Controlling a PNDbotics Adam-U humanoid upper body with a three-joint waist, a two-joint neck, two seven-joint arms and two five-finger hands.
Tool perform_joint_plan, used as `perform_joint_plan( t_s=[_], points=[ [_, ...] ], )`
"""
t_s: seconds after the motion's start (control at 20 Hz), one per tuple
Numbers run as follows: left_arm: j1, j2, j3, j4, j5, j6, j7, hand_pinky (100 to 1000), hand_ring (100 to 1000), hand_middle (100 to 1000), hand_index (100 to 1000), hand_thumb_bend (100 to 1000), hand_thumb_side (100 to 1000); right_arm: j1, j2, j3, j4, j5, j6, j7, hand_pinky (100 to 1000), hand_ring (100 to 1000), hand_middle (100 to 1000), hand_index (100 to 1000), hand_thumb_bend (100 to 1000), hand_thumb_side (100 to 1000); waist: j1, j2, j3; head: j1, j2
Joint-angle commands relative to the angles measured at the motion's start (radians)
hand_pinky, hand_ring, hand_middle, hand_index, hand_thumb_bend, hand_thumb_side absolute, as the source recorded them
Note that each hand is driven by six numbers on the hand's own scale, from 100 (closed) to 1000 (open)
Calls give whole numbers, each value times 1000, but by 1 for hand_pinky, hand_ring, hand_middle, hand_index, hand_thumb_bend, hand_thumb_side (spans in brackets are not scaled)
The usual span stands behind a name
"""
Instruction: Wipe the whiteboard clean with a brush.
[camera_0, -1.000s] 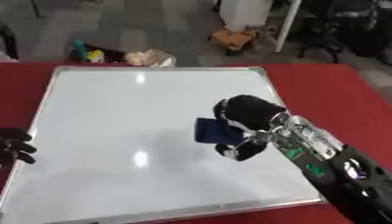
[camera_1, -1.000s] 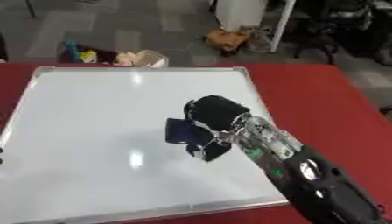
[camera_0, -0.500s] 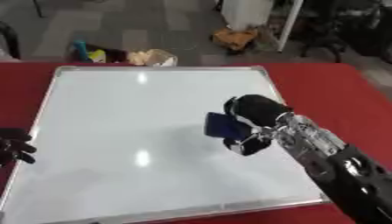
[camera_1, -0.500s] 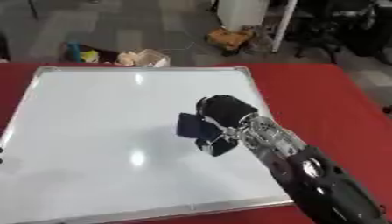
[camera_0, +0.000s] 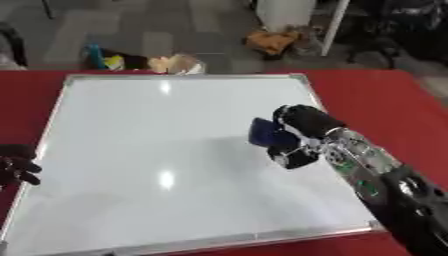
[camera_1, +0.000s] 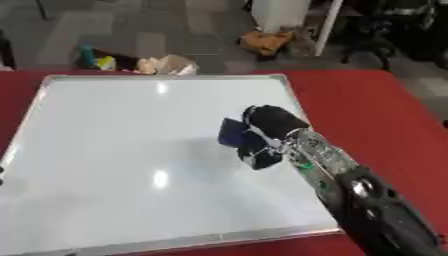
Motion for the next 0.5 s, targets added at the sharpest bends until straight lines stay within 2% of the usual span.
perform_joint_plan(
  t_s=[0.05, 0.5],
  points=[
    [-15, 19, 8, -18, 0, -4, 2, 475, 541, 558, 654, 701, 913, -9, -34, -27, 9, -19, 13, -19, 662, 532, 502, 269, 123, 164, 5, -9, 3, 3, -12],
    [-15, 21, 10, -19, 0, -4, 3, 475, 541, 558, 654, 702, 913, -4, -37, -58, 45, -48, 45, -55, 657, 524, 493, 265, 100, 149, 4, -6, 6, 6, -14]
  ],
)
